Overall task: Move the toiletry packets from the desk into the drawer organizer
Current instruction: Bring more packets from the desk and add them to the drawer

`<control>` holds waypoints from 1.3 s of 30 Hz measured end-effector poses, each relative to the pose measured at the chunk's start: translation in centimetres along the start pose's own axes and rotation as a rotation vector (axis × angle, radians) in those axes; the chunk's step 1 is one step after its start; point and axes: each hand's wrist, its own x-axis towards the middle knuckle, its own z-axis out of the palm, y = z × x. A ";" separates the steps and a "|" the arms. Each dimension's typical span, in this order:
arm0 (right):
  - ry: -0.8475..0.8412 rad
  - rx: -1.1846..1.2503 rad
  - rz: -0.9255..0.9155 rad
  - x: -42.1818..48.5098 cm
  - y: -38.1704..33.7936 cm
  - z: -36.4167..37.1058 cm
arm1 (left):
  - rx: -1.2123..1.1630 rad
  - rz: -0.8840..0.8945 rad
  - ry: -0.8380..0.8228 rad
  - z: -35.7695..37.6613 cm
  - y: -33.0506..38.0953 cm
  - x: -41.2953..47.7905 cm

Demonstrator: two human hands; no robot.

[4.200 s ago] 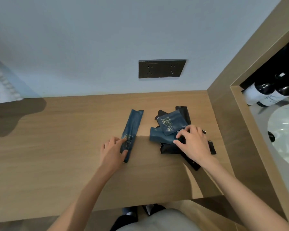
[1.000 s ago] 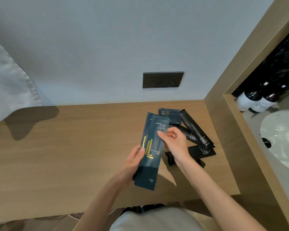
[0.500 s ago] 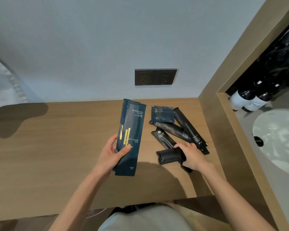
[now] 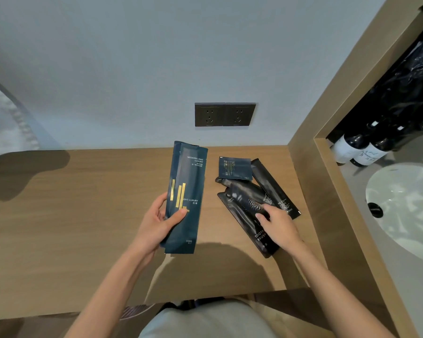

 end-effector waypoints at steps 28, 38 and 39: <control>-0.131 0.077 0.026 1.4 -6.5 8.5 | -0.020 -0.043 0.186 -6.4 -1.5 -3.4; -0.139 0.040 0.319 1.5 3.0 3.7 | 0.005 -0.024 0.141 -4.7 -0.8 -2.5; -0.153 0.043 0.308 1.3 3.3 3.6 | 0.003 -0.024 0.138 -4.5 -0.8 -2.4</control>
